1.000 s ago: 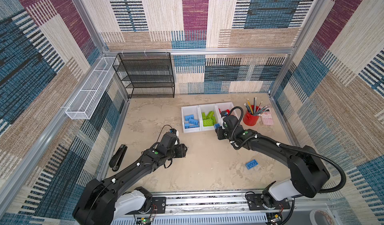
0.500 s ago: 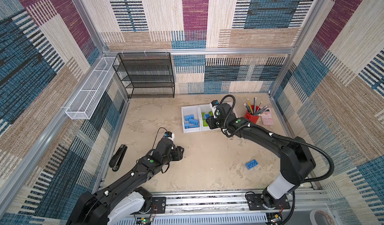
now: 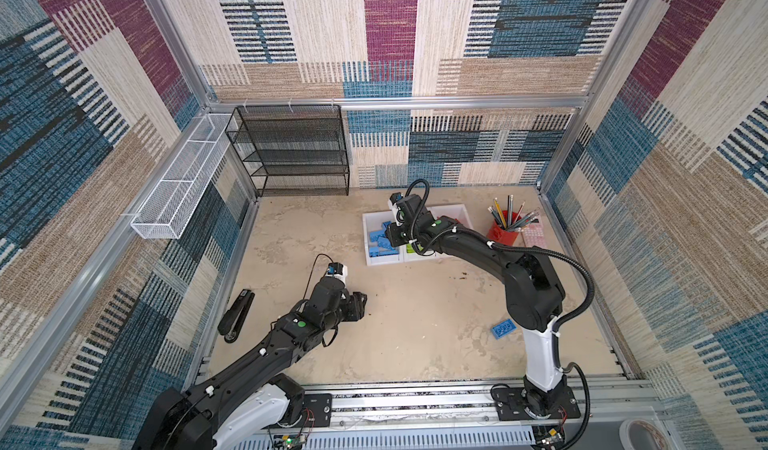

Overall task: Sort the legos into containers by color
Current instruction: 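Carry the blue brick with the right gripper into the blue compartment, then withdraw the right gripper while the left gripper grasps the loose blue brick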

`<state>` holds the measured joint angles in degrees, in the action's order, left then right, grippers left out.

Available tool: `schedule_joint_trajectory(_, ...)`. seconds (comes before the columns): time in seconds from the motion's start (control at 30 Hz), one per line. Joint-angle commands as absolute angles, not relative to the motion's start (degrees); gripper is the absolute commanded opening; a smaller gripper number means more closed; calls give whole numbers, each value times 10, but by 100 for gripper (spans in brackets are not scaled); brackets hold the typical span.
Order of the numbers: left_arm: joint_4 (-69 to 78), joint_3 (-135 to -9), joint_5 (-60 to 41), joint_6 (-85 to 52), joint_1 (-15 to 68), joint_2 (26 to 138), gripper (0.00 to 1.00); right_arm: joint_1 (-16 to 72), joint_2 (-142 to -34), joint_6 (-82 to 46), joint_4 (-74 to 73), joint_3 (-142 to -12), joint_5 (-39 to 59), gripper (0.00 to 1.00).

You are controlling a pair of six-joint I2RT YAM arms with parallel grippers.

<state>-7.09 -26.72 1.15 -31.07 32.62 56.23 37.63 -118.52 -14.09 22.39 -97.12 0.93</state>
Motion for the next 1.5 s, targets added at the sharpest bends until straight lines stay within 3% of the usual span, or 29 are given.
schedule_joint_trajectory(0.0, -74, -274, 12, -287, 325, 564, 61, 378, -1207, -136, 239, -999, 6, 35)
schedule_joint_trajectory(0.33, -78, -276, 12, -284, 325, 567, 61, 377, -1263, -139, 257, -1074, 10, 46)
schedule_joint_trajectory(0.47, -78, -277, 15, -282, 325, 571, 61, 377, -1257, -139, 255, -1071, 13, 54)
schedule_joint_trajectory(0.6, -78, -290, 3, -277, 325, 585, 61, 378, -1230, -141, 241, -1046, 15, 55)
schedule_joint_trajectory(0.93, -82, -340, 62, -269, 417, 652, 65, 370, -1094, -147, 188, -920, 38, 63)
schedule_joint_trajectory(1.1, -82, -370, 81, -268, 469, 689, 71, 347, -986, -162, 138, -797, 69, 70)
schedule_joint_trajectory(1.3, -91, -421, 119, -260, 537, 745, 81, 287, -872, -182, 96, -680, 135, 81)
schedule_joint_trajectory(1.47, -101, -480, 145, -258, 593, 814, 83, 253, -790, -186, 83, -615, 145, 93)
